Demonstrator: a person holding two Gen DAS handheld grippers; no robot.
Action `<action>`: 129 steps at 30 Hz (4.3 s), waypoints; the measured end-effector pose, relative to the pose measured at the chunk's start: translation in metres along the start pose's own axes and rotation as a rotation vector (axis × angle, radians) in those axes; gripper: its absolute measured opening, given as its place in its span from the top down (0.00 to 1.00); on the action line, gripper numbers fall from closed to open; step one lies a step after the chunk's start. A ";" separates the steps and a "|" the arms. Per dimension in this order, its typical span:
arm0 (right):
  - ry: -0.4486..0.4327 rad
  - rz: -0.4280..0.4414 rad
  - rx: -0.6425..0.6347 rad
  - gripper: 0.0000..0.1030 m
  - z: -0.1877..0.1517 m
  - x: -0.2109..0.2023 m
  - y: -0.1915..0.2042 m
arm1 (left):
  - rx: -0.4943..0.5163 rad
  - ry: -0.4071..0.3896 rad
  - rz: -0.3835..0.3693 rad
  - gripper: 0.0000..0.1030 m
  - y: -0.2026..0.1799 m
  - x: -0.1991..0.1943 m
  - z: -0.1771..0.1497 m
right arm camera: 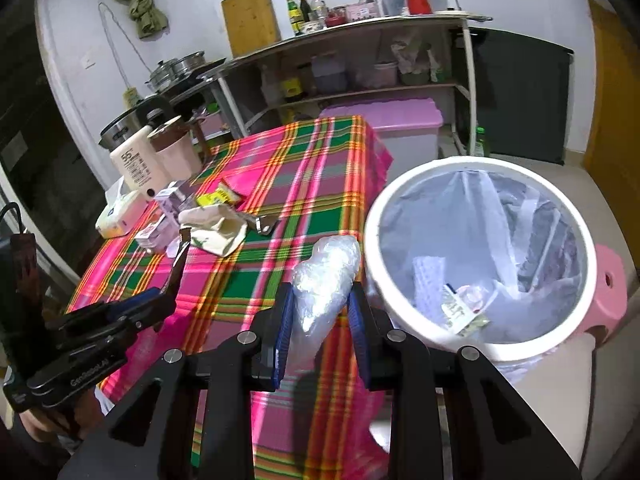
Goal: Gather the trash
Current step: 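Carry the brown wrapper and plastic bag over the bin and open both tools, then move both empty tools back over the table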
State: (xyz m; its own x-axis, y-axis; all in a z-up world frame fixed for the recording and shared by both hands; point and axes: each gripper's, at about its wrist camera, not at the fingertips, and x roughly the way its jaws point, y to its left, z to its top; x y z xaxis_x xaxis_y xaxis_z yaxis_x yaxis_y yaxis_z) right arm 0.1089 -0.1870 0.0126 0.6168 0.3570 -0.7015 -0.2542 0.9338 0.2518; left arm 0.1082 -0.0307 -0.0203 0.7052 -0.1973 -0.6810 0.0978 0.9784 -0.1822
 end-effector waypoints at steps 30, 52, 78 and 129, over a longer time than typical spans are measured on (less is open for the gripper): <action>-0.060 -0.153 0.155 0.73 0.002 -0.031 -0.092 | 0.149 0.023 -0.161 0.78 -0.095 0.050 0.040; -0.011 -0.193 0.169 0.71 0.005 -0.012 -0.121 | 0.186 0.078 -0.259 0.77 -0.130 0.095 0.059; -0.065 -0.134 0.081 0.63 0.002 -0.035 -0.084 | 0.099 0.031 -0.236 0.73 -0.092 0.056 0.051; -0.007 0.129 -0.198 0.63 -0.006 0.010 0.034 | -0.097 -0.026 0.036 0.67 0.044 -0.005 -0.005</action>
State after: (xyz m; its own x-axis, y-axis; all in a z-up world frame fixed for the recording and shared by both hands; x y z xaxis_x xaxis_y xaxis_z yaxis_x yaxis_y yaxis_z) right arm 0.1017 -0.1514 0.0105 0.5749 0.4736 -0.6672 -0.4717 0.8581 0.2027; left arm 0.1052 0.0129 -0.0284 0.7251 -0.1596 -0.6699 0.0046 0.9739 -0.2271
